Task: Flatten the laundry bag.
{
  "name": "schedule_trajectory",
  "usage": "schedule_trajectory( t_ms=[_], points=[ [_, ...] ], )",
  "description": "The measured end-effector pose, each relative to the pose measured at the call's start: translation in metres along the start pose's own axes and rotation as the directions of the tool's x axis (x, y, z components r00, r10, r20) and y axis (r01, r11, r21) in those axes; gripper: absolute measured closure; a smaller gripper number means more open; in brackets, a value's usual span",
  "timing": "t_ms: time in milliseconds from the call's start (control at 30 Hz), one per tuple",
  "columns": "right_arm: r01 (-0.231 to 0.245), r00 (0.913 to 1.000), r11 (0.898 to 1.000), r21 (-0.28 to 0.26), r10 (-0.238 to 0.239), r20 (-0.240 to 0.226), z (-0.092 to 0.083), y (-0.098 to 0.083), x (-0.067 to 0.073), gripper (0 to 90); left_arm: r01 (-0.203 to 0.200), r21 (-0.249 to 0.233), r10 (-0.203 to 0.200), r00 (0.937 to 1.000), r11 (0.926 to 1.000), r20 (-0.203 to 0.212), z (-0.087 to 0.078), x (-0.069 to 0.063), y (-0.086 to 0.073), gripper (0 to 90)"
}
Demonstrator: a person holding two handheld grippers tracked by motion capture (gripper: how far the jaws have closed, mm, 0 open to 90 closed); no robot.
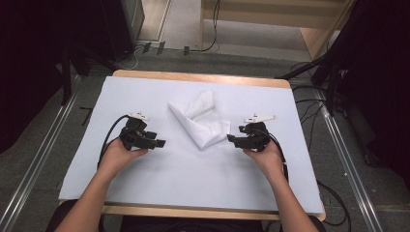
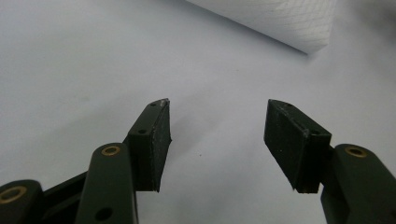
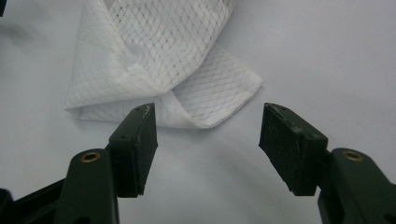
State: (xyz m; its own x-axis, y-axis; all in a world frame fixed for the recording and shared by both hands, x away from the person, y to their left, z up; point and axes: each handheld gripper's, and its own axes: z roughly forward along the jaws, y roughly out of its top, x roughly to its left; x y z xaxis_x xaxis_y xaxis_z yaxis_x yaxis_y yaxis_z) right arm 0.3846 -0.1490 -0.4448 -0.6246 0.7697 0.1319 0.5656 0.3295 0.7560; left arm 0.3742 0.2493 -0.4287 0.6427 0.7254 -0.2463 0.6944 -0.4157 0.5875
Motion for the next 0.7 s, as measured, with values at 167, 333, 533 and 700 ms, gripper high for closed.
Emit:
schedule_trajectory(
  t_ms=[167,333,533,700],
  points=[
    [-0.006,1.0000,1.000,0.012,0.006,-0.007,0.0009,-0.0001,0.0000,39.5,0.008,-0.005,-0.008,1.0000,1.0000,0.004,0.0008,0.0018,0.0009,41.0],
    [-0.009,0.9999,1.000,0.015,0.009,-0.008,0.0008,0.0001,0.0007,39.7,0.006,0.001,-0.006,1.0000,1.0000,0.006,0.0002,0.0022,0.0020,40.9],
    [-0.022,0.9997,0.999,0.030,0.022,-0.011,-0.0006,-0.0003,0.0007,39.6,0.011,0.001,-0.011,0.9999,0.9999,0.006,0.0006,0.0021,0.0040,40.8],
    [-0.031,0.9995,0.999,0.034,0.031,-0.008,-0.0019,-0.0012,0.0002,39.9,0.013,0.002,-0.013,0.9999,0.9999,0.008,0.0017,0.0025,0.0055,40.8]
  ],
)
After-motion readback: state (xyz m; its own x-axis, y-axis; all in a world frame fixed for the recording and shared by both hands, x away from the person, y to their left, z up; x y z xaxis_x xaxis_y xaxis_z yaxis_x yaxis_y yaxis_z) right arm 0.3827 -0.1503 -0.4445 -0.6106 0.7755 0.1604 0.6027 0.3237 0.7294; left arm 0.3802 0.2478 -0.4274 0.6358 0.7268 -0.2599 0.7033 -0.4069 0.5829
